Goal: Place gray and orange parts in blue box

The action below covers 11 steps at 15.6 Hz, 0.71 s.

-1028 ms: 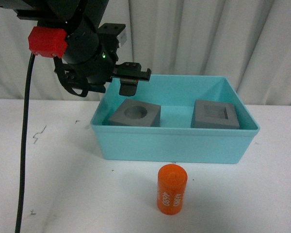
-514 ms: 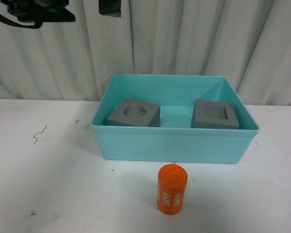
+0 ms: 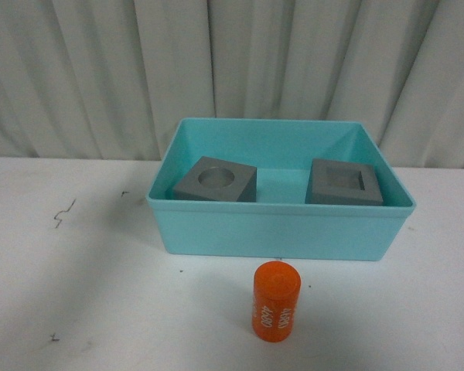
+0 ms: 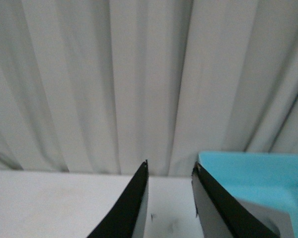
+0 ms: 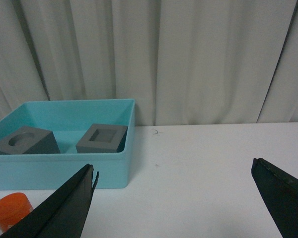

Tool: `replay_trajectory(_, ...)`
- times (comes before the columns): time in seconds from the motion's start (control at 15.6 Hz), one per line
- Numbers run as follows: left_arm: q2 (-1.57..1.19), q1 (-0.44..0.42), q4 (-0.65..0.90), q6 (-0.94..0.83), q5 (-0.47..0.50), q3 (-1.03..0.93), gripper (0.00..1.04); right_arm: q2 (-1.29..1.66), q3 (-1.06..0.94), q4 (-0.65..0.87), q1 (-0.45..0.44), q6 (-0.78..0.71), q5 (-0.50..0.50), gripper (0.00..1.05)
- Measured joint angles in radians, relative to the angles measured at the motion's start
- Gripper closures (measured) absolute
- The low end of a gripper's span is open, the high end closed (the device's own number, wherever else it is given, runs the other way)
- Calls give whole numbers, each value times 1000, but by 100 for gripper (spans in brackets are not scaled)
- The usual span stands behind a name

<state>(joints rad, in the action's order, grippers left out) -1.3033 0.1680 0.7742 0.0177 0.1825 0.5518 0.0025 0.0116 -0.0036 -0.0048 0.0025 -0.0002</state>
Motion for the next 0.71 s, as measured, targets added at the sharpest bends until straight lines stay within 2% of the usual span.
replay_trajectory(0.13, 63, -19, 23, 0, -44, -137, 98, 0, 0, 0, 0, 0, 0, 6)
replay_trajectory(0.19, 117, -38, 40, -2, -54, -185, 103, 0, 0, 0, 0, 0, 0, 6)
replay_trajectory(0.51, 328, -98, 14, -3, -114, -374, 103, 0, 0, 0, 0, 0, 0, 6)
replay_trajectory(0.58, 374, -155, -3, -3, -169, -399, 103, 0, 0, 0, 0, 0, 0, 6)
replay_trajectory(0.71, 463, -169, -51, -3, -180, -446, 103, 0, 0, 0, 0, 0, 0, 6)
